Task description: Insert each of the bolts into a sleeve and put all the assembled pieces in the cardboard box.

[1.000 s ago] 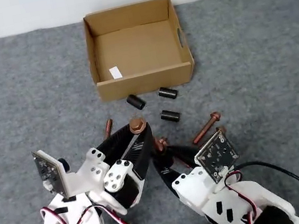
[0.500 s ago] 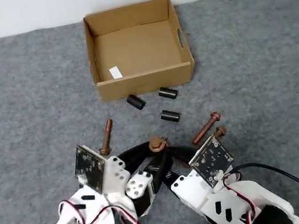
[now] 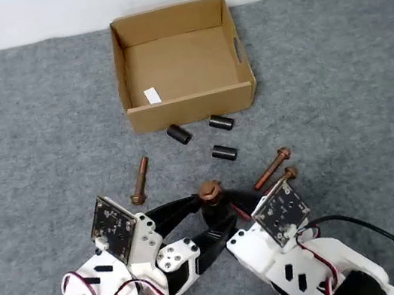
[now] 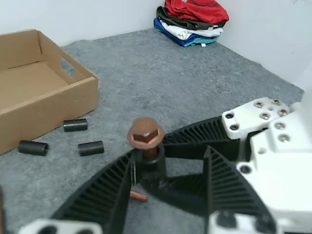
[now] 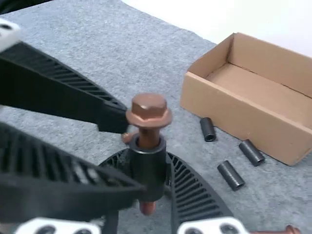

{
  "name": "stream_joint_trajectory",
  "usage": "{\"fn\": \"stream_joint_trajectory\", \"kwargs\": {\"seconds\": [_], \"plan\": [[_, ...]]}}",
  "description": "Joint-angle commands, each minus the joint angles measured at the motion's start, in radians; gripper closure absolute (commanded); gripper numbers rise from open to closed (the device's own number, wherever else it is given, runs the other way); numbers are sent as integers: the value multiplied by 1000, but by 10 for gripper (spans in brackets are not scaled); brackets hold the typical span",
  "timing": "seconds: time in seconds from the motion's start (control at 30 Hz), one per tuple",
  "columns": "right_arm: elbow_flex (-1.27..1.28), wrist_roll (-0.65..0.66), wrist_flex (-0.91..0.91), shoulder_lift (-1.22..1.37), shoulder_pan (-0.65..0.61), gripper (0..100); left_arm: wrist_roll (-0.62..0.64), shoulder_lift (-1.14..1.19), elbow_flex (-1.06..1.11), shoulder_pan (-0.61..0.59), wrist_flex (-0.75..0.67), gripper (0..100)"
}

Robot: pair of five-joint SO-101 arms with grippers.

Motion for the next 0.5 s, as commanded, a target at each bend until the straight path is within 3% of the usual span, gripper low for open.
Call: {"fn": "stream_joint_trajectory", "kwargs": {"seconds": [0.0,0.23,0.4,0.47], "plan": [[-52,-2,-33,-7,47,990,-21,-2,-62,-75,14,792],[-57,-133,-33,33,110,990,-92,-9,-79,-262,12,800],[-166,-262,-180,305,205,991,-92,-9,-71,-396,14,1000],[-253,-281,-236,467,236,991,-92,-9,-41,-471,21,987]]}}
